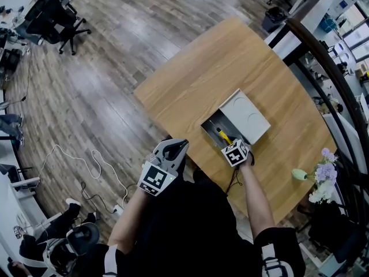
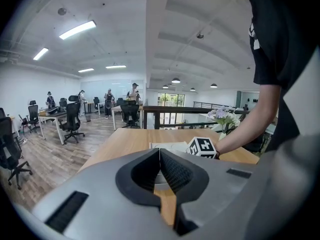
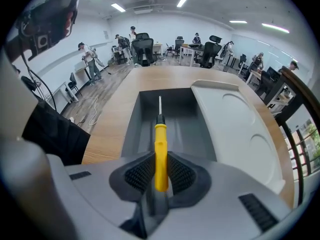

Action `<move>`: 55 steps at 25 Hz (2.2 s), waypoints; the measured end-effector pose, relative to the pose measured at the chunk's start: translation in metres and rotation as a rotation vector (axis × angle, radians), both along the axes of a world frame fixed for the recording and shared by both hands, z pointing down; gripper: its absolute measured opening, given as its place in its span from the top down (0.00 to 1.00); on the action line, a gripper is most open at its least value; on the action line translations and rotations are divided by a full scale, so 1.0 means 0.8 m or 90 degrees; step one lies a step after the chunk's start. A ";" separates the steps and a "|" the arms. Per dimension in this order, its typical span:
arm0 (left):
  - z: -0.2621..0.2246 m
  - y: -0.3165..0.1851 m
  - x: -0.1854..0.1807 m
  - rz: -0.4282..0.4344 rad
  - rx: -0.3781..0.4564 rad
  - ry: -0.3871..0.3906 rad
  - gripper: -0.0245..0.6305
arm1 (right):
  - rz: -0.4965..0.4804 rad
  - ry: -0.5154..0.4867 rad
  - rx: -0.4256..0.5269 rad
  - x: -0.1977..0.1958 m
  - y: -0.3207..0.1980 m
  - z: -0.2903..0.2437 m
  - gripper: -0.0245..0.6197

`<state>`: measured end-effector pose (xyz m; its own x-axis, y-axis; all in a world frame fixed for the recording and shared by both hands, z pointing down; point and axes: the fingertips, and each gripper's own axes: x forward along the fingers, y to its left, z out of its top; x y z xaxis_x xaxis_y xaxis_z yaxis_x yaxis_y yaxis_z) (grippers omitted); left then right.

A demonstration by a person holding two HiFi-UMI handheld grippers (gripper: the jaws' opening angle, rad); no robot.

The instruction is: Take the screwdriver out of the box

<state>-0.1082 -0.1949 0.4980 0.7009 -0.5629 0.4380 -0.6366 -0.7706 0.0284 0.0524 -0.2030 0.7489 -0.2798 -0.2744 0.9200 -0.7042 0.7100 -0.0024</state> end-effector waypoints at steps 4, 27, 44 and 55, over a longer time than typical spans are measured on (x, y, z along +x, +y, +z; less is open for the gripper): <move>-0.002 -0.011 -0.002 0.013 0.005 0.000 0.93 | 0.022 -0.012 0.010 0.004 0.003 -0.013 0.83; 0.005 -0.019 0.047 0.097 -0.004 0.009 0.93 | 0.110 -0.116 0.142 0.004 0.010 -0.126 0.83; 0.012 0.038 0.084 0.099 0.004 0.022 0.93 | 0.098 -0.227 0.266 0.012 0.054 -0.222 0.83; 0.001 0.062 0.094 0.073 0.026 0.021 0.93 | 0.072 -0.277 0.311 0.020 0.072 -0.255 0.83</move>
